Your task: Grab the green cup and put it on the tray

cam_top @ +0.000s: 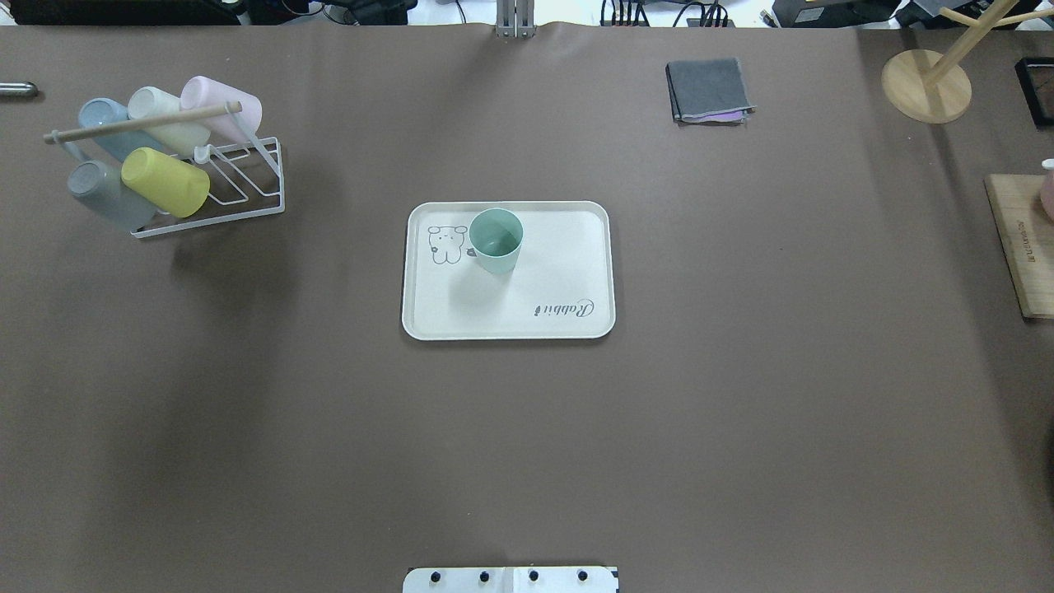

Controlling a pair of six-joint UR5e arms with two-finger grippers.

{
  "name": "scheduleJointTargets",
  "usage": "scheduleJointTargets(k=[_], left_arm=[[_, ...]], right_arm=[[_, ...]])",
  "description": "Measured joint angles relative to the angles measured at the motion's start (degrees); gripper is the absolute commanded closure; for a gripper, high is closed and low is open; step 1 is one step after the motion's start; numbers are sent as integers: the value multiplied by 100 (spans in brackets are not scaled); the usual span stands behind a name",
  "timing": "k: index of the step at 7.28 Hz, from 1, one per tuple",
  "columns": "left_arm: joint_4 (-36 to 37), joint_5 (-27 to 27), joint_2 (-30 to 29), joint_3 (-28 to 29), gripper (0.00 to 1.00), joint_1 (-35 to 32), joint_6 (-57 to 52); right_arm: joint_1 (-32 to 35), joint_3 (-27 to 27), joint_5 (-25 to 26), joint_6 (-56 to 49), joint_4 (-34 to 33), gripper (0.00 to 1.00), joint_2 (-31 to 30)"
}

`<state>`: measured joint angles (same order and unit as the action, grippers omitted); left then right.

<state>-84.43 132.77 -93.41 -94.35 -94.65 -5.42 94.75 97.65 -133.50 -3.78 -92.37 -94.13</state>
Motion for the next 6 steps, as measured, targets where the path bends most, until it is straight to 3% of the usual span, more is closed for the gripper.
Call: scheduleJointTargets(k=[3, 6], left_arm=[[7, -4, 290, -86, 3, 0, 5], [3, 3, 851, -541, 3, 7, 6]], right_arm=[[3, 0, 0, 0, 0, 0, 7], [1, 0, 0, 0, 0, 0, 11]])
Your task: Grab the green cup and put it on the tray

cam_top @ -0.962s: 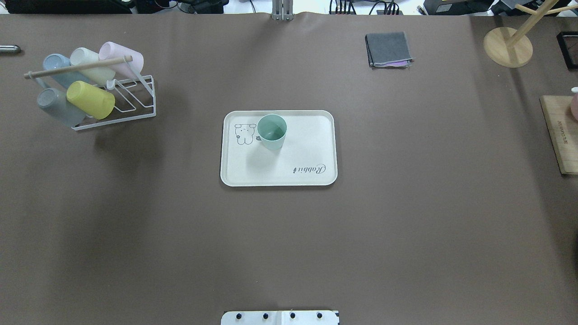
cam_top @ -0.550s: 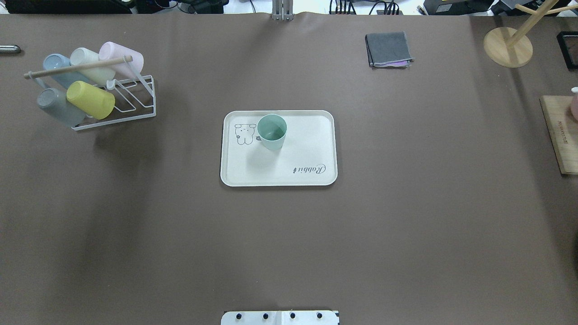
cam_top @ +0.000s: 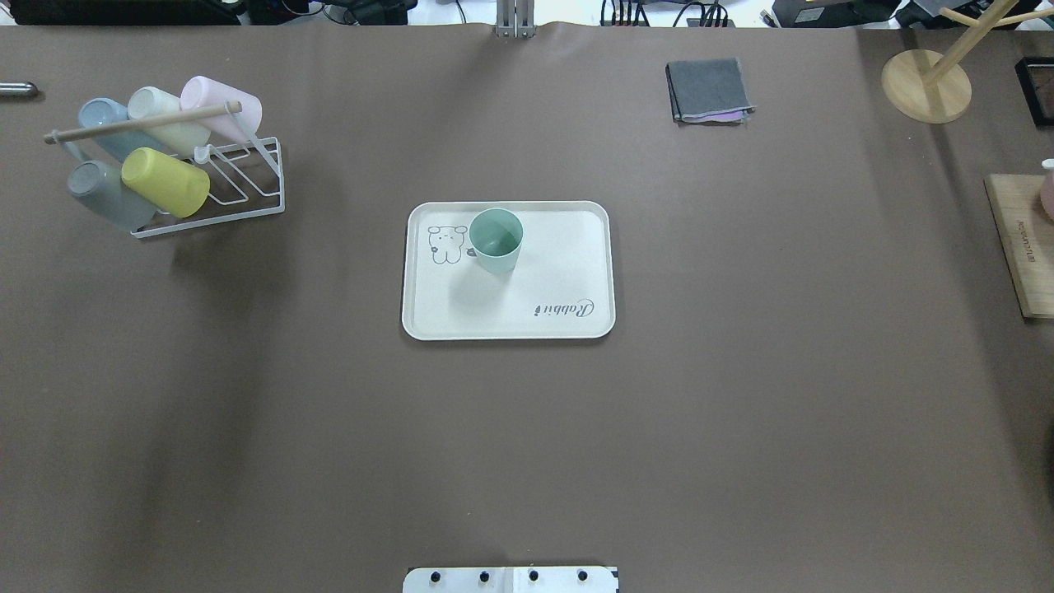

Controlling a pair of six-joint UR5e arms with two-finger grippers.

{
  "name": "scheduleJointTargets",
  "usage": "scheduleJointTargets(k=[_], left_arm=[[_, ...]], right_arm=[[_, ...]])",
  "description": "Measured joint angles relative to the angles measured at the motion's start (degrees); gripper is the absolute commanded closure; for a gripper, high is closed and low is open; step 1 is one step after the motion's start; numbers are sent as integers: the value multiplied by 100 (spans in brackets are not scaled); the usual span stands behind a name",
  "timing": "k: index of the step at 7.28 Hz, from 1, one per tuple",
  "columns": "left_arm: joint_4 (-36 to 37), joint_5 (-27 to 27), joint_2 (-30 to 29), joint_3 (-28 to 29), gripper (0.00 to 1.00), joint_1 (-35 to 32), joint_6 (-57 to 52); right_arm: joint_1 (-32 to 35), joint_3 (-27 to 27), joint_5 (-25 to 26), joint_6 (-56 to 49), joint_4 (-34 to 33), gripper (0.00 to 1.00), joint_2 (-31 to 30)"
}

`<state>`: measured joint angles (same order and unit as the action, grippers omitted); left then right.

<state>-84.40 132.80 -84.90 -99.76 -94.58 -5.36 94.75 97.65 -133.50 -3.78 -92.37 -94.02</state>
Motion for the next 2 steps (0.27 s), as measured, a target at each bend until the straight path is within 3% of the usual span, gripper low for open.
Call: scheduleJointTargets(k=[2], left_arm=[[-6, 0, 147, -129, 3, 1, 0]], right_arm=[[-1, 0, 5, 0, 0, 0, 1]])
